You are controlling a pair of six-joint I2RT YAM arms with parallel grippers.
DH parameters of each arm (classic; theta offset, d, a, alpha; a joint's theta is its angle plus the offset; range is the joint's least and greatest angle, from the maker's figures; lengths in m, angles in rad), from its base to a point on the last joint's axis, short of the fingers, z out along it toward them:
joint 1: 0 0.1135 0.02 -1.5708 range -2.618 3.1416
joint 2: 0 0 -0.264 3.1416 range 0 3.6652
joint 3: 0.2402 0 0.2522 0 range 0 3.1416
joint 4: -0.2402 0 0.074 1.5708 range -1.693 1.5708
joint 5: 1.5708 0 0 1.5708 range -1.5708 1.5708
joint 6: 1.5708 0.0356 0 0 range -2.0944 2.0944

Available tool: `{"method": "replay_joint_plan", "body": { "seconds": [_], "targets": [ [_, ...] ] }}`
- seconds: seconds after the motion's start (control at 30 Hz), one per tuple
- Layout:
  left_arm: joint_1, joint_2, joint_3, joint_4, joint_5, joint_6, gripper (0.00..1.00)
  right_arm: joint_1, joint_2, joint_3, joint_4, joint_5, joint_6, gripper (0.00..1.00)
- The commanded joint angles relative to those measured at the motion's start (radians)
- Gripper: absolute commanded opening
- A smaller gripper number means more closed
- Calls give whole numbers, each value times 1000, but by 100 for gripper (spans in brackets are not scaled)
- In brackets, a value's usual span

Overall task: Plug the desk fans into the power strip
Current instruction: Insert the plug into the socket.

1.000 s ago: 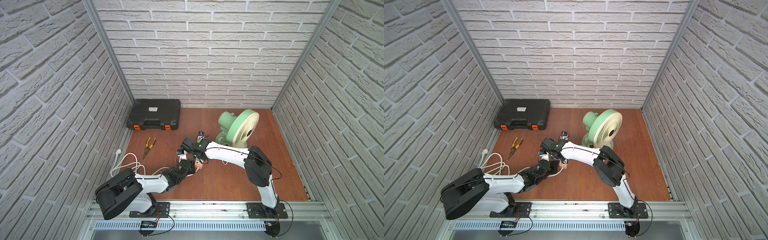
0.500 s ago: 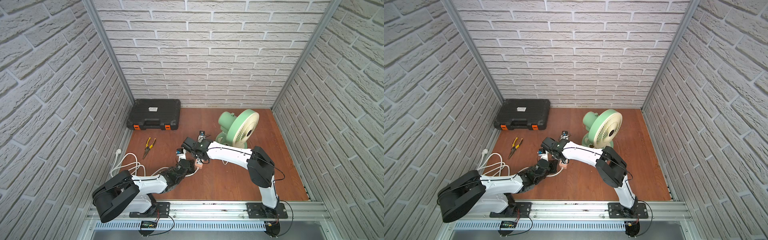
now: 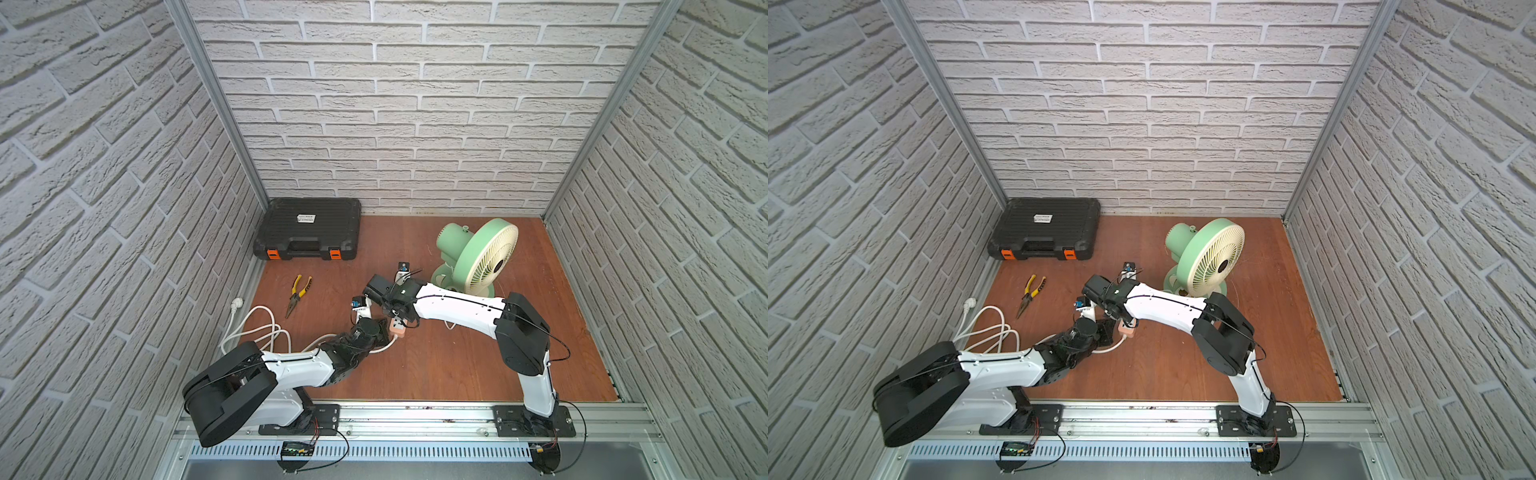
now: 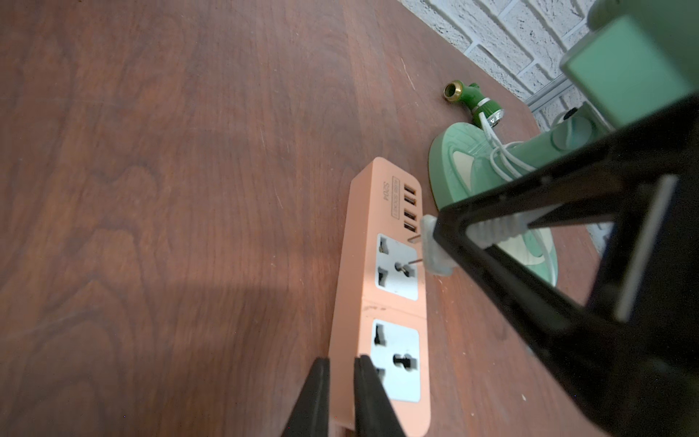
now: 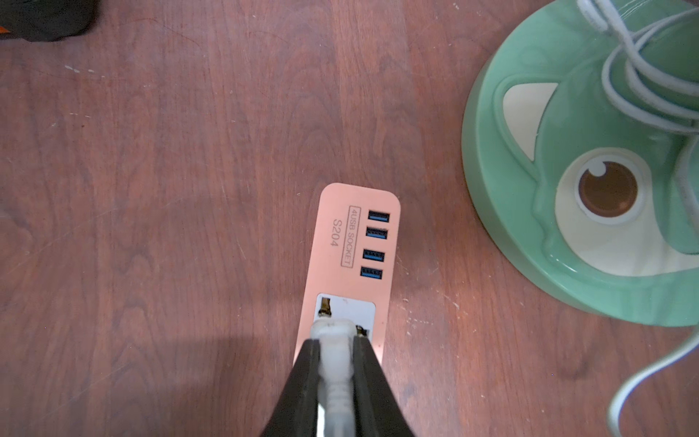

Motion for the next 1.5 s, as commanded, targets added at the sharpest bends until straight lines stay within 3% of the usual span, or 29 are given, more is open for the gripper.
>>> {"method": "replay_joint_plan", "body": {
  "seconds": [0.0, 0.73, 1.1, 1.47],
  "targets": [
    [6, -14, -14, 9, 2, 22, 17, 9, -74, -3, 4, 28, -7, 3],
    [7, 34, -30, 71, 25, 15, 15, 9, -18, 23, -8, 26, 5, 3],
    [22, 137, -20, 157, 77, 16, 9, 8, -12, -14, 14, 20, 4, 3],
    [23, 82, 8, 81, 73, 26, 5, -1, -5, -5, 24, 8, -8, 3]
  ]
}}
